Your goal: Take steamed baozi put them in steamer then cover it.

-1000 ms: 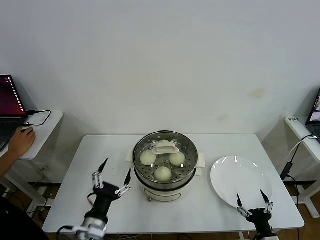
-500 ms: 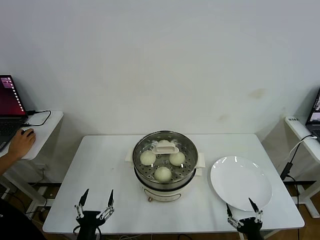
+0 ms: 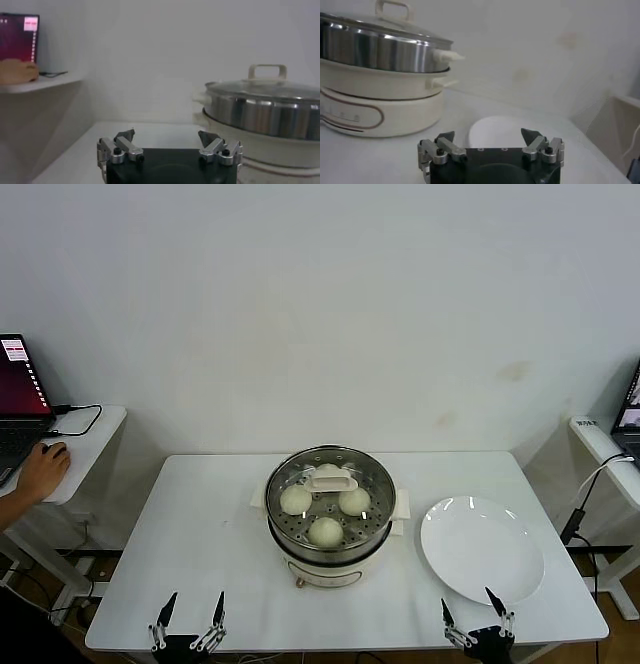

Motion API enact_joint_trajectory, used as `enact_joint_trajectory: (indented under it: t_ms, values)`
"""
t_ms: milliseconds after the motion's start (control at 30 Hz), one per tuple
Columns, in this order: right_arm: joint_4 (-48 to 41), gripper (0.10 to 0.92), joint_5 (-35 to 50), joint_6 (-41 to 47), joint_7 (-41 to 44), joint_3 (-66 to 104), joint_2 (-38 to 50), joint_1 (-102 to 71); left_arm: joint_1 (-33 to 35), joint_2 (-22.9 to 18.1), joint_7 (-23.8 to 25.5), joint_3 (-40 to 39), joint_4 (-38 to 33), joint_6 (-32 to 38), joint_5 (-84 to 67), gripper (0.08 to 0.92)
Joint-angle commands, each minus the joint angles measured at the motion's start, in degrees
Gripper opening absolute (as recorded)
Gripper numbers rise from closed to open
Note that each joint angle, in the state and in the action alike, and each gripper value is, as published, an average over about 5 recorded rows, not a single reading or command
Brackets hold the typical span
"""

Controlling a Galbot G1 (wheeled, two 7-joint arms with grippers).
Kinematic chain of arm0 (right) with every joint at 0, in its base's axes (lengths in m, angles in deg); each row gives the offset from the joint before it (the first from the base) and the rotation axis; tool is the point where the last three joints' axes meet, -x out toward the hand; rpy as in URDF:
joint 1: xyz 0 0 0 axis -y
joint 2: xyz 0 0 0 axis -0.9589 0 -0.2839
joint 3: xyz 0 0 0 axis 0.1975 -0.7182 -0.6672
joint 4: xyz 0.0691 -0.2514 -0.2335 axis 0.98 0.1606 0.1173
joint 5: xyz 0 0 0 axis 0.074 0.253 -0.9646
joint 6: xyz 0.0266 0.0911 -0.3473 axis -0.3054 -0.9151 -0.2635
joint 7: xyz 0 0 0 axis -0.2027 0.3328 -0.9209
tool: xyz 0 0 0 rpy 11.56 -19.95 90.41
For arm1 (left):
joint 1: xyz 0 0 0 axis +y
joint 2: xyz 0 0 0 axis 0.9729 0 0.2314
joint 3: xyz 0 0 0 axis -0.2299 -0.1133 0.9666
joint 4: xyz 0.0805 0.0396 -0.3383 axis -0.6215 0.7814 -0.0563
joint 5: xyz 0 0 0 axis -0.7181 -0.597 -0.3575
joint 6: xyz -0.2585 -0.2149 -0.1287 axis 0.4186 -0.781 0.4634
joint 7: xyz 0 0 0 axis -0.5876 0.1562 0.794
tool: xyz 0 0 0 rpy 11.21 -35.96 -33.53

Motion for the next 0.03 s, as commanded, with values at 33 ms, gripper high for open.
enact_joint_trajectory:
  t_ms: [33]
  values:
    - [1.62, 0.823, 1.60, 1.46, -0.12, -0.92, 0.31, -0.83, 1.27, -0.15, 0.46, 0.23, 1.22, 0.74, -1.58, 0.823]
